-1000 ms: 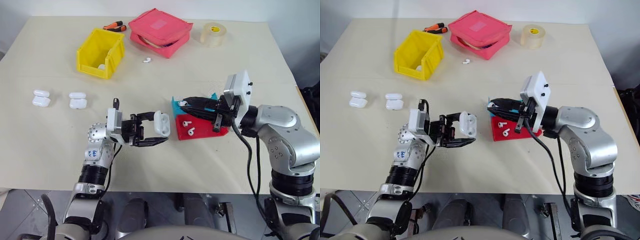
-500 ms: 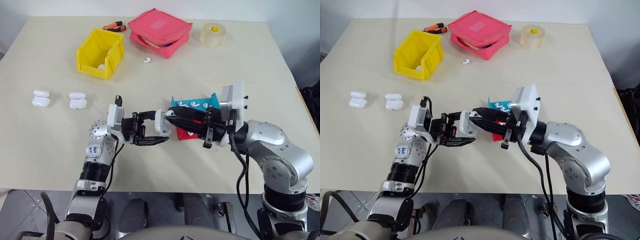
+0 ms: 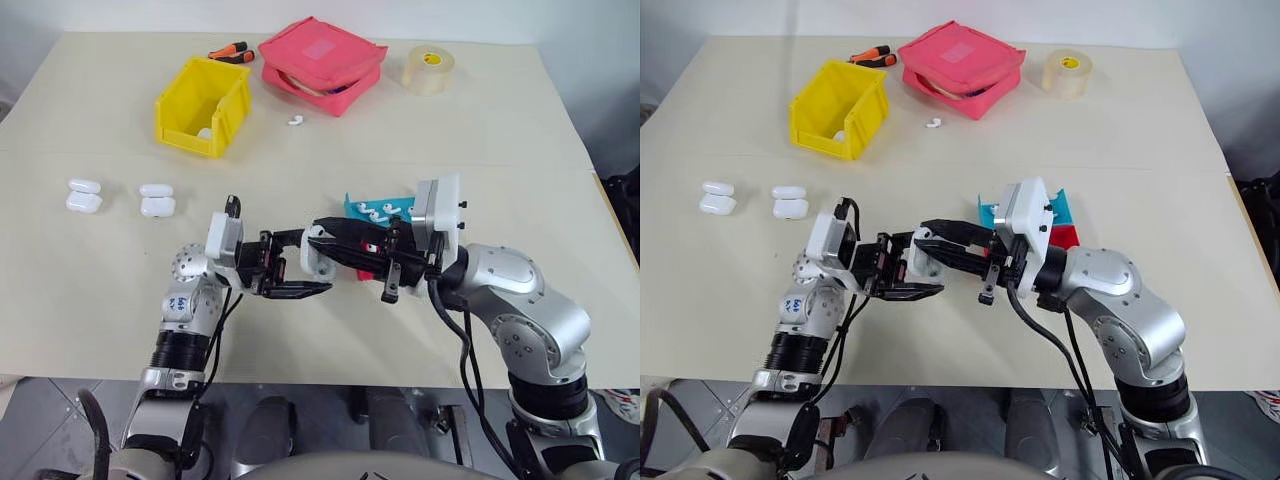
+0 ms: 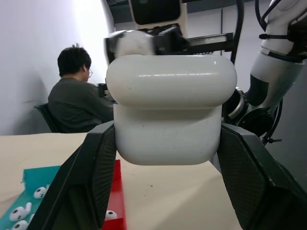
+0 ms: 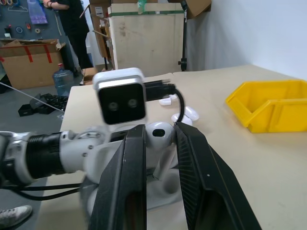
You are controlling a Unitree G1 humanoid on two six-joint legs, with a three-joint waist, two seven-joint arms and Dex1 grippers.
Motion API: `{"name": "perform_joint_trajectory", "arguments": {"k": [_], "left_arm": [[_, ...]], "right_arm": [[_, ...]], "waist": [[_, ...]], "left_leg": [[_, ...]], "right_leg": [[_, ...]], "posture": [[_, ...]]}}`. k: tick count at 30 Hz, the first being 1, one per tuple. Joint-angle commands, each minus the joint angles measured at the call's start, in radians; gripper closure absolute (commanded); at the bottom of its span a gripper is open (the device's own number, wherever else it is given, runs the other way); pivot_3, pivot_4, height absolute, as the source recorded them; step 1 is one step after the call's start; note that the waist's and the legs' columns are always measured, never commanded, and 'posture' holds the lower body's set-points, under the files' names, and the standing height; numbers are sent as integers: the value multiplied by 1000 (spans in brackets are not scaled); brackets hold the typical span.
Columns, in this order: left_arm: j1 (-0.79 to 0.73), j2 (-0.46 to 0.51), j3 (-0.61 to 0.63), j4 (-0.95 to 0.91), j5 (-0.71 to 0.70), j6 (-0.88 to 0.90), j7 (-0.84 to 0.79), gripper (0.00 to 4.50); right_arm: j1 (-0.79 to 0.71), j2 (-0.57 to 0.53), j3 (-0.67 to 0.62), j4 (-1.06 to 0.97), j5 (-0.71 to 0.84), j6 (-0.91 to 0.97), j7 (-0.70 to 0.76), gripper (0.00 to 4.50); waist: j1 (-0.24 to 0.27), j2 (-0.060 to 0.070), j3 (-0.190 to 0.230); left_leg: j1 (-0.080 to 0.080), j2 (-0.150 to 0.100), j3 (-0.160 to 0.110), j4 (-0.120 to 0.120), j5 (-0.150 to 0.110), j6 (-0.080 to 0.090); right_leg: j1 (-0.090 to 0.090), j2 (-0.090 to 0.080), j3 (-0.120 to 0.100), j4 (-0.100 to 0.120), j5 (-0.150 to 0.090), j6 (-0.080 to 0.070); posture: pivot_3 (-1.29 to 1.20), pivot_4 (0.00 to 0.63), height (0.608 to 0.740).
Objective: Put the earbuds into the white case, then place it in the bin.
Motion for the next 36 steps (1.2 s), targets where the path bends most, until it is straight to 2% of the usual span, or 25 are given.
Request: {"name": "perform_joint_trajectory", "arguments": {"k": [1,10,21,36], "left_arm": [[-7,-3,-10,-73,-31,9,-11,1723],[-31,-19,2,-49,-21,-9,-5,1723],[-85,-50,28,34,1,-71,19,1723],[-136,-68,38,117,12,-123,10,1723]], "right_arm": [[2,1,37,19,-25,-42,20,3997],[48,-29,60,28,-48,-72,43,3997],[140,-121,60,11,-79,-103,65,3997],[138,-209,20,7,-42,-108,97,3997]], "waist": [[0,0,0],[0,0,0],[1,0,0],[2,0,0]], "left_leg": [[0,0,0,0,0,0],[0,0,0,0,0,0],[0,0,0,0,0,0],[0,0,1,0,0,1]], "right_leg": [[0,0,0,0,0,0],[0,0,0,0,0,0],[0,0,0,0,0,0],[0,0,1,0,0,0]], "posture": [[0,150,740],[0,150,740],[0,150,740],[0,150,740]]}}
